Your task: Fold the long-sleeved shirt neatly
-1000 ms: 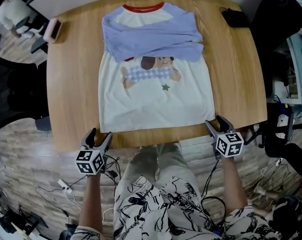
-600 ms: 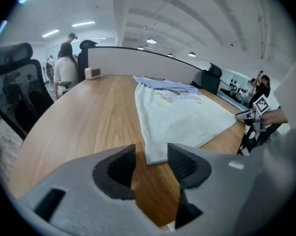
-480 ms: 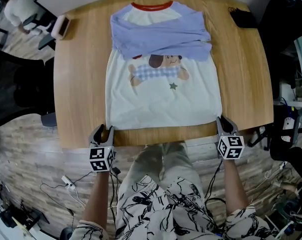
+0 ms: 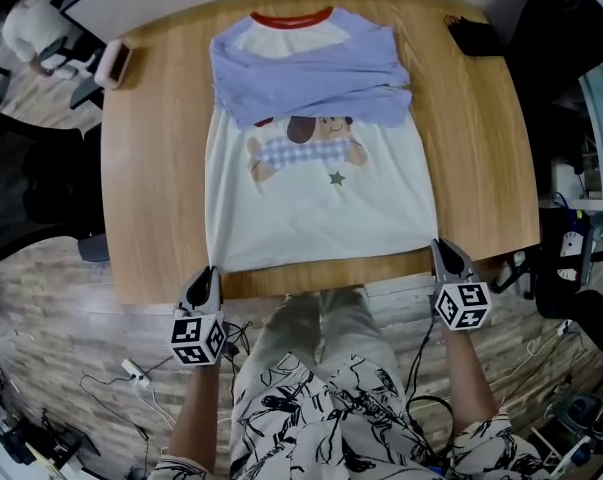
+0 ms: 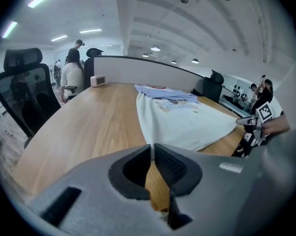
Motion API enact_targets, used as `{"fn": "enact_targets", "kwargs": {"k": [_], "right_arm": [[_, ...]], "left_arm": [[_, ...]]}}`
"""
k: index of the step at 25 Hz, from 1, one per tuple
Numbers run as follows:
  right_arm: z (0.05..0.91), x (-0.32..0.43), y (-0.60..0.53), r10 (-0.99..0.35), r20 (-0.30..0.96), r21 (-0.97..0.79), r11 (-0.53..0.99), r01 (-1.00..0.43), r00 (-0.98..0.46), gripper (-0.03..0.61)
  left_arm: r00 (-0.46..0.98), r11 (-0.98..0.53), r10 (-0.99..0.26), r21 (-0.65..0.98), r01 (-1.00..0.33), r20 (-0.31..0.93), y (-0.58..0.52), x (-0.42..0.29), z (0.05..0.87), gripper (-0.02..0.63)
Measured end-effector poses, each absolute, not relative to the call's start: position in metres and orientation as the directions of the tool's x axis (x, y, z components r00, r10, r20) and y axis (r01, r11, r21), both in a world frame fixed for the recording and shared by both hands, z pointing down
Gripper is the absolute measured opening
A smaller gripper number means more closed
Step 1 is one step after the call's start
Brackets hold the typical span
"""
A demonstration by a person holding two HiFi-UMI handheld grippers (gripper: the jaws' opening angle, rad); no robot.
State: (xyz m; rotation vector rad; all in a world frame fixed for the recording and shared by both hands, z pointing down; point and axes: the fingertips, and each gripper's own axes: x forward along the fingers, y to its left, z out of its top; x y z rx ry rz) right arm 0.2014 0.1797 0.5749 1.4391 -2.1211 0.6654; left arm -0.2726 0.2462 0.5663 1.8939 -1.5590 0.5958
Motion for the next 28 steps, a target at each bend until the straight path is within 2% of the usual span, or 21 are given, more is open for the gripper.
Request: {"fn": "enact_targets", "kwargs": {"k": [11,20,28], "right_arm": [[0.539,0.215,0.235,-0.670,0.644,-0.186,0.330,-0.926,-0.368,0.031],[0.528,0.225,0.300,-0.646,0.685,-0.208,0.272,-0.940,-0.339,0.029],[0.494,0.224,0.278,-0.702,0.628,-0.217,0.258,-0.941,-0.337,0.029]], "left_arm": [[0.289,-0.173,-0.664,0.235,-0.957,0.690,0.310,-0.258,0.531,0.034],[0.313,-0.180,-0.625,0.258,-0.949,0.715,0.360,-0.253,0.518,0.034],[0.345,-0.183,-0.696,0.308,-0.934,0.630,0.330,-0.257,0.487,0.034]]}}
